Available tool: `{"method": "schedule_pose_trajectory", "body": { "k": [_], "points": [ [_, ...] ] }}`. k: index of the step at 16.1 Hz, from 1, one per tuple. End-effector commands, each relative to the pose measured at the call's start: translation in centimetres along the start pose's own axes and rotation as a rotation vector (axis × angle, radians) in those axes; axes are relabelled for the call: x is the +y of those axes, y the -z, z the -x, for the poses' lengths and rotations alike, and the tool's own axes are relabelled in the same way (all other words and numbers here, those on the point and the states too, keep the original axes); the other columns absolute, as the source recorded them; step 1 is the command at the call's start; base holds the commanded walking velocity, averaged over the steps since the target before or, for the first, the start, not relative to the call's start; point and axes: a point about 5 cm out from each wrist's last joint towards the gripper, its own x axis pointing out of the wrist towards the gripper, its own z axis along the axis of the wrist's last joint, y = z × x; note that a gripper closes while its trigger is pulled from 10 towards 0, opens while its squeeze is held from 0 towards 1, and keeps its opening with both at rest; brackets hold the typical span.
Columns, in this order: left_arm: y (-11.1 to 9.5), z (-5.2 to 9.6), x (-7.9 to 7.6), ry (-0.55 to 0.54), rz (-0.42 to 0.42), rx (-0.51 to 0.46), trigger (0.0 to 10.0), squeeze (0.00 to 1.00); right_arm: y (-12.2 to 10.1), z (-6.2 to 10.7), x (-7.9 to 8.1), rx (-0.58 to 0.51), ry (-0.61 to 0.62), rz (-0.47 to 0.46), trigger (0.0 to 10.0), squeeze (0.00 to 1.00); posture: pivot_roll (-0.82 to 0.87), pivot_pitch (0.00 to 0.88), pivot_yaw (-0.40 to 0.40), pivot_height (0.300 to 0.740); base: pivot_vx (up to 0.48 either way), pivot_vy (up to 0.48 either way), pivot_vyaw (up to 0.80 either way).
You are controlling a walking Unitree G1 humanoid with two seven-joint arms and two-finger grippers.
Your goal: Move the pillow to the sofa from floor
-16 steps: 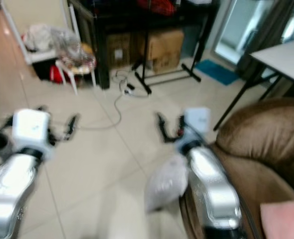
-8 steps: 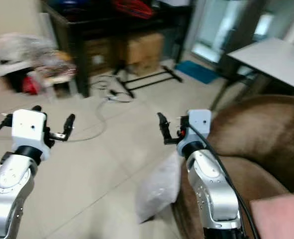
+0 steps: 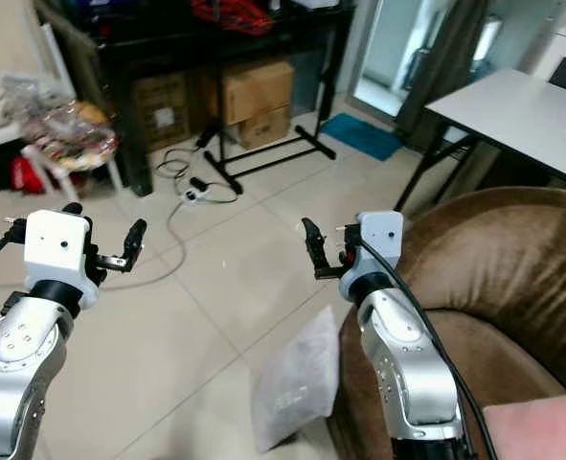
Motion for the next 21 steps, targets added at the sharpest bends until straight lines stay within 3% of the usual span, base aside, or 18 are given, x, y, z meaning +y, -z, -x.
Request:
{"method": "schedule_pose_trajectory", "body": {
  "k": [1,8,16,21],
  "points": [
    [-0.23,-0.03,-0.83,0.034,0.01,-0.008,10.0,0.0,-0.33,0.19,-0.79,-0.014,0.032,0.011,10.0,0.0,0.12,0.0,-0.048,0.74,0.285,0.0,0.0],
    [-0.19,0.0,-1.06,0.04,-0.004,-0.021,10.0,0.0,0.05,0.56,-1.46,-0.018,0.071,0.003,10.0,0.0,0.11,0.0,-0.046,0.735,0.161,0.0,0.0],
    [-0.29,0.01,-1.13,0.028,0.001,-0.03,10.0,0.0,-0.04,0.54,-1.58,-0.029,0.081,0.007,10.0,0.0,0.11,0.0,-0.053,0.645,0.0,0.0,0.0],
    [-0.17,-0.01,-1.0,0.019,0.002,-0.023,10.0,0.0,-0.05,0.42,-1.45,-0.026,0.073,0.018,10.0,0.0,0.11,0.0,-0.054,0.64,0.0,0.0,0.0]
  ]
}}
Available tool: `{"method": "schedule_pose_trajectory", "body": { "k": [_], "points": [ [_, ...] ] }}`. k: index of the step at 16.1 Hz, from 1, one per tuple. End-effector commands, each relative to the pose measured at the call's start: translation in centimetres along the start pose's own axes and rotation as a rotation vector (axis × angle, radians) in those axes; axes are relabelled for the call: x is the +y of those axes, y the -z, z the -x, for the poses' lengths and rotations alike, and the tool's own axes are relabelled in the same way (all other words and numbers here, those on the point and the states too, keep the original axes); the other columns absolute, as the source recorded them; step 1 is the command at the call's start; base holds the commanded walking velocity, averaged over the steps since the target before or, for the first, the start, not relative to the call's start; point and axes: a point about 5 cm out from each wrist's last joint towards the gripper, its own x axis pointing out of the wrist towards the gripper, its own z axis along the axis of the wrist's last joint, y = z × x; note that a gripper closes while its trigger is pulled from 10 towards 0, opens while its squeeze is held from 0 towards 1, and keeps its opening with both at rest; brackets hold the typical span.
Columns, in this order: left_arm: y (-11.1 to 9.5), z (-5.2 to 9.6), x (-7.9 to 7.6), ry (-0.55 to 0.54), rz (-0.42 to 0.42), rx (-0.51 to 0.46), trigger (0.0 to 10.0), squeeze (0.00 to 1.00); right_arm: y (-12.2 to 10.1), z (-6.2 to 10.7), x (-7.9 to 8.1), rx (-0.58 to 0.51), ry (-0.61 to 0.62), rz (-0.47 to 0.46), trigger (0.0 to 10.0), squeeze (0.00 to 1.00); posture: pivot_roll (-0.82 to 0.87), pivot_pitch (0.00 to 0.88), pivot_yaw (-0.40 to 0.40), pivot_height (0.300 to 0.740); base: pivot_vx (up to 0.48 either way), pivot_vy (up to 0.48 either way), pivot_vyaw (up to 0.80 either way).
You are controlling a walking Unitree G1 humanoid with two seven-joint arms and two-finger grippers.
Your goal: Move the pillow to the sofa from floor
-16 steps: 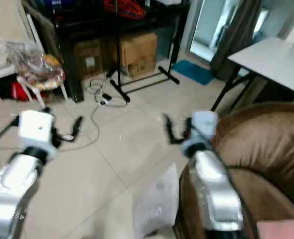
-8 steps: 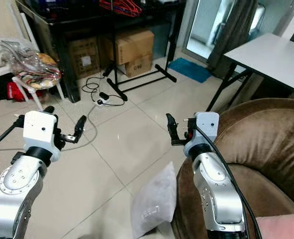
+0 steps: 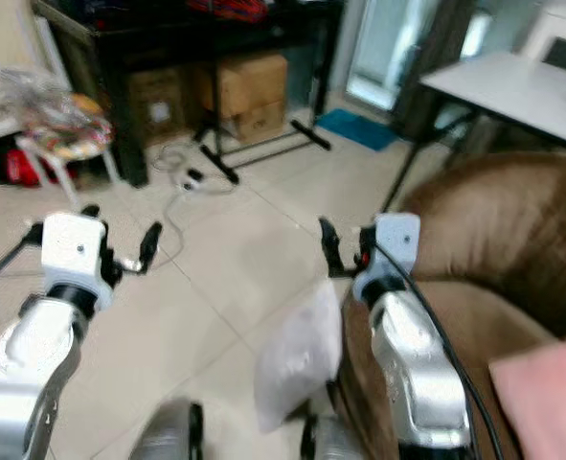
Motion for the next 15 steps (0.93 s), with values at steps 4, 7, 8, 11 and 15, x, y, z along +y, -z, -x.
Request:
{"method": "schedule_pose_trajectory", "body": {
  "k": [4,7,8,11,15],
  "points": [
    [0.35,0.3,0.22,-0.02,0.011,0.014,10.0,0.0,-0.8,-0.49,0.12,-0.025,-0.011,0.02,10.0,0.0,0.11,0.0,-0.056,0.64,0.0,0.0,0.0],
    [0.31,0.27,0.24,-0.022,0.018,0.012,10.0,0.0,-0.87,-0.54,0.19,-0.027,-0.015,0.03,10.0,0.0,0.11,0.0,-0.057,0.64,0.169,0.0,0.0],
    [0.32,0.28,0.25,-0.023,0.019,0.012,10.0,0.0,-0.87,-0.55,0.2,-0.027,-0.015,0.031,10.0,0.0,0.11,0.0,-0.057,0.64,0.259,0.0,0.0],
    [0.31,0.25,0.28,-0.025,0.022,0.011,10.0,0.0,-0.89,-0.65,0.24,-0.027,-0.02,0.045,10.0,0.0,0.11,0.0,-0.059,0.64,0.263,0.0,0.0],
    [0.48,0.4,0.54,-0.04,0.023,0.014,10.0,0.0,-0.71,-0.74,0.27,-0.017,-0.026,0.056,10.0,0.0,0.11,0.0,-0.062,0.64,0.262,0.0,0.0]
  ]
}}
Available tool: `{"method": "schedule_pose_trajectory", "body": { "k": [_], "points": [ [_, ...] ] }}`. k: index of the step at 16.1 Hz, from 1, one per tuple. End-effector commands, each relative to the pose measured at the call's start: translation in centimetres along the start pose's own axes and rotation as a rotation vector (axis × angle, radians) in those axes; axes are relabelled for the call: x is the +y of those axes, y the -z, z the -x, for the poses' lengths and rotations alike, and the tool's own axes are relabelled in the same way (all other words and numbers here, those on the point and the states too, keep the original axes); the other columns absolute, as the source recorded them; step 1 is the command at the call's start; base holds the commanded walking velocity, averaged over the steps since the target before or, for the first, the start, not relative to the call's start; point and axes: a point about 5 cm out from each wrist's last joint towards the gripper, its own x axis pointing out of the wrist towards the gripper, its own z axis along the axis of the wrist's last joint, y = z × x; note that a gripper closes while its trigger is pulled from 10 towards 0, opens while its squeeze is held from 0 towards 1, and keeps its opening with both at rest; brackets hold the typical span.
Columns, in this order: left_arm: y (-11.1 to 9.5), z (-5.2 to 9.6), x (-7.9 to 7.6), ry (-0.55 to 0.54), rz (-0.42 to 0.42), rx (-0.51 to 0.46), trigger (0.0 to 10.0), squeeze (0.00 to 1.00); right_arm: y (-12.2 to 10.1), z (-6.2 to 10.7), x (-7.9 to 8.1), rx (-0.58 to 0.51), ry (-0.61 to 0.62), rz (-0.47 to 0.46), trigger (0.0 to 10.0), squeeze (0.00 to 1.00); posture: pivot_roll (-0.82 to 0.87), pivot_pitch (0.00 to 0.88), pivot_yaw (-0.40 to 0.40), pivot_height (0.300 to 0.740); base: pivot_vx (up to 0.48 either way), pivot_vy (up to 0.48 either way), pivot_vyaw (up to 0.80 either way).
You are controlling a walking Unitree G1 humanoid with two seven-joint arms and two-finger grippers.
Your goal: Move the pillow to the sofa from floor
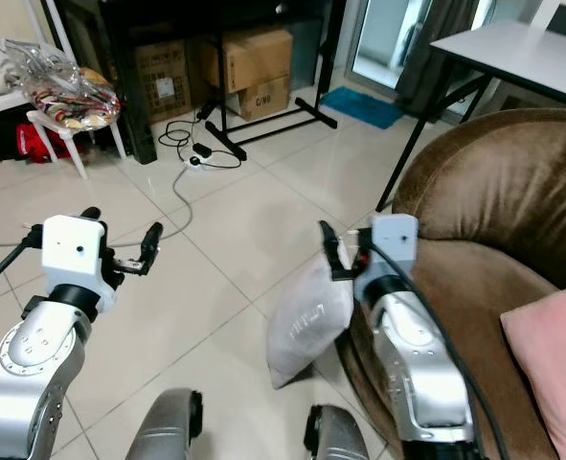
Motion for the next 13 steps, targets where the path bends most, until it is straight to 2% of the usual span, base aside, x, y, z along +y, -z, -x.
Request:
{"method": "schedule_pose_trajectory", "body": {
  "k": [1,2,5,13],
  "points": [
    [-0.3,-0.01,0.32,-0.01,-0.009,-0.015,10.0,0.0,-0.22,-0.2,0.32,-0.01,-0.01,0.003,10.0,0.0,0.11,0.0,-0.062,0.64,0.259,0.0,0.0],
    [-0.3,-0.01,0.33,-0.01,-0.009,-0.015,10.0,0.0,-0.19,-0.2,0.32,-0.009,-0.01,0.001,10.0,0.0,0.11,0.0,-0.062,0.64,0.259,0.0,0.0],
    [-0.31,-0.09,0.35,-0.009,-0.01,-0.016,10.0,0.0,-0.1,-0.26,0.36,-0.003,-0.014,-0.005,10.0,0.0,0.11,0.0,-0.062,0.64,0.261,0.0,-0.8],
    [-0.34,-0.15,0.28,-0.005,-0.011,-0.016,10.0,0.0,-0.1,-0.24,0.26,-0.005,-0.012,-0.009,10.0,0.0,0.11,0.0,-0.062,0.64,0.262,0.0,0.0]
  ]
}}
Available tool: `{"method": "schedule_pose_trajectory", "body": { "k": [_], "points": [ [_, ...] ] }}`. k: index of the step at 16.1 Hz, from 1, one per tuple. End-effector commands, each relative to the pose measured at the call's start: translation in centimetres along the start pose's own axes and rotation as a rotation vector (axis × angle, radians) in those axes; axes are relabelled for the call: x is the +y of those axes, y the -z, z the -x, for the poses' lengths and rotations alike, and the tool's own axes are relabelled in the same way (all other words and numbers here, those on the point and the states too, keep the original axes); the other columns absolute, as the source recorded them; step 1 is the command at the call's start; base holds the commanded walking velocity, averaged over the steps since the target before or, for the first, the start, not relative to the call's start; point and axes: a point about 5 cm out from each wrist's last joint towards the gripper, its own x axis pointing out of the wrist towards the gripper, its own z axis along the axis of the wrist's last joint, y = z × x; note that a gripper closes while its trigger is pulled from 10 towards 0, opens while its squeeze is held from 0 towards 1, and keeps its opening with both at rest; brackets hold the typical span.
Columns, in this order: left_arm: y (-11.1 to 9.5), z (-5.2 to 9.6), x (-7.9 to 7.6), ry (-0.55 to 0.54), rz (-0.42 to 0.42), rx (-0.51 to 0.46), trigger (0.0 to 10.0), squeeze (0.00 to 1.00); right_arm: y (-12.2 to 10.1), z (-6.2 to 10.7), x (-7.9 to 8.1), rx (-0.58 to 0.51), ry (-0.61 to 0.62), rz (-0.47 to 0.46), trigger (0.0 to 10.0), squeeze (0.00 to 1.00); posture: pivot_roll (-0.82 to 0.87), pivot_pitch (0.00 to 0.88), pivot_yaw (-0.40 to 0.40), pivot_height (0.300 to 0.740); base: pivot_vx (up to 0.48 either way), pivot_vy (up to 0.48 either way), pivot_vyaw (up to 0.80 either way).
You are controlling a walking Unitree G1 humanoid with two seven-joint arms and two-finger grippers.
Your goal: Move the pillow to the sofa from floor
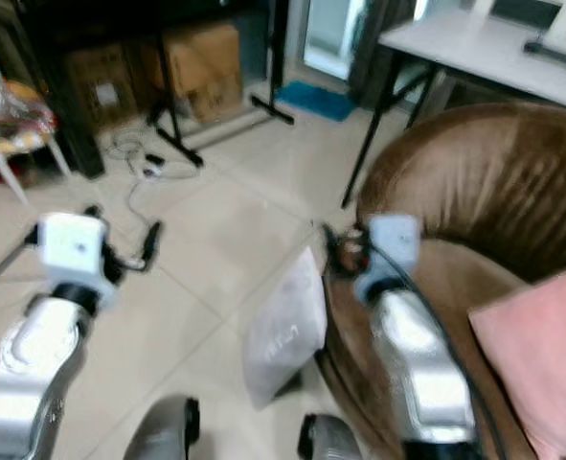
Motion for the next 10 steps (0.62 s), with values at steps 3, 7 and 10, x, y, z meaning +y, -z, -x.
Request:
{"method": "schedule_pose_trajectory", "body": {
  "k": [3,7,10],
  "points": [
    [-0.07,0.03,0.6,-0.015,-0.01,0.0,10.0,0.0,-0.52,-0.2,0.78,-0.023,-0.028,-0.008,10.0,0.0,0.11,0.0,-0.062,0.64,0.261,0.0,0.0],
    [-0.08,0.03,0.56,-0.014,-0.007,-0.001,10.0,0.0,-0.6,-0.18,0.78,-0.029,-0.027,0.005,10.0,0.0,0.11,0.0,-0.062,0.64,0.263,0.0,0.0],
    [-0.1,0.05,0.58,-0.012,-0.006,-0.002,10.0,0.0,-0.52,-0.19,0.61,-0.023,-0.012,-0.001,10.0,0.0,0.11,0.0,-0.062,0.64,0.266,0.0,0.0]
  ]
}}
